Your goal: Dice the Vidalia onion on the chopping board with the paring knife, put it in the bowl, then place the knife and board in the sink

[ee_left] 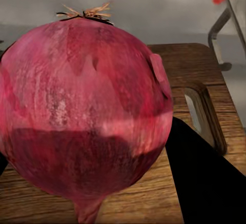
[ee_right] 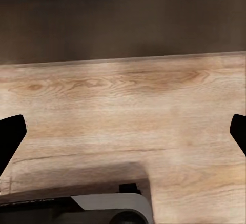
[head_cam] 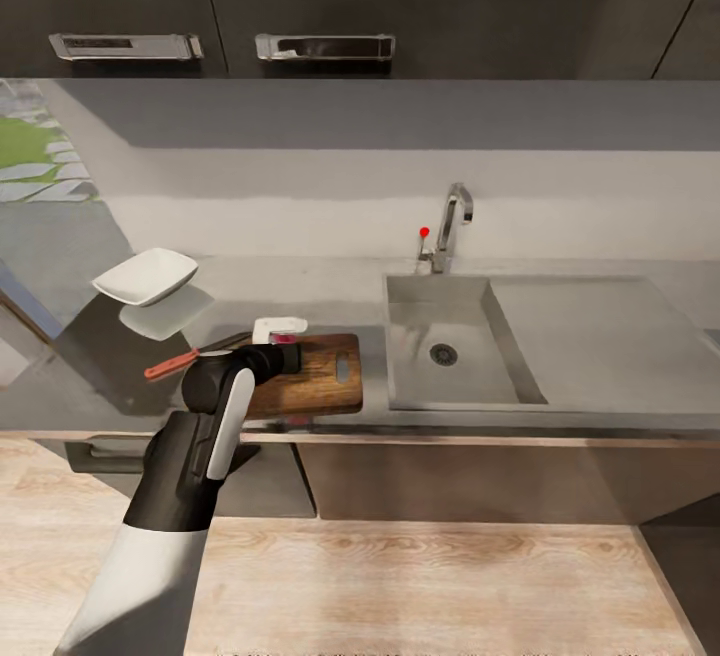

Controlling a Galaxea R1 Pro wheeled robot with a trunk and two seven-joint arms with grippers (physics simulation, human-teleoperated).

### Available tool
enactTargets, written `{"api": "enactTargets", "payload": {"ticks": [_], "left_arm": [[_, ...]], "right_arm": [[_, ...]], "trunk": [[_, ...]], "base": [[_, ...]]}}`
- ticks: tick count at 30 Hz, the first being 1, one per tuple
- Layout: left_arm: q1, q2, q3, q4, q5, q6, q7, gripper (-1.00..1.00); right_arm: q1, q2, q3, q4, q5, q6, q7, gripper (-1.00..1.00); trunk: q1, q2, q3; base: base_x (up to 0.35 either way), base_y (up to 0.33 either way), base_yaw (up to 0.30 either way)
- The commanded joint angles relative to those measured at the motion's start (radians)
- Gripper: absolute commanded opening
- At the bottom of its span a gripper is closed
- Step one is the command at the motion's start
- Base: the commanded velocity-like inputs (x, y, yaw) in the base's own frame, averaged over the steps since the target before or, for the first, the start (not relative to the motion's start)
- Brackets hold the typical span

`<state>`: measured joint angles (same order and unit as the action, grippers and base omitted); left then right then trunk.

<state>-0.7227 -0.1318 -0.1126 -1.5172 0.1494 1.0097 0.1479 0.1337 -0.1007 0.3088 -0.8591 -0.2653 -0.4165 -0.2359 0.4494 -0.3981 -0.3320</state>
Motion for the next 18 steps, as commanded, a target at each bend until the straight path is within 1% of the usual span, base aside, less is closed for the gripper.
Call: {"api": "enactTargets", "payload": {"ticks": [1,18], "left_arm": [[-0.001,0.0,-0.001,0.0,0.009,0.004,0.009,-1.0],[0.0,-0.001,-0.002,0.002,0.009,0.004,0.009,-1.0]], "right_arm": [[0.0,-0.001,0.005,-0.001,-0.008,-0.003,-0.006,1.0],[0.0,-0.001,0.004,-0.002,-0.008,-0.002,-0.006,1.0]], "trunk": [[0.001,-0.002,-0.003],[0.001,-0.002,-0.029]], "base": [[-0.001,0.025,0.0],[0.0,0.003,0.0]]}}
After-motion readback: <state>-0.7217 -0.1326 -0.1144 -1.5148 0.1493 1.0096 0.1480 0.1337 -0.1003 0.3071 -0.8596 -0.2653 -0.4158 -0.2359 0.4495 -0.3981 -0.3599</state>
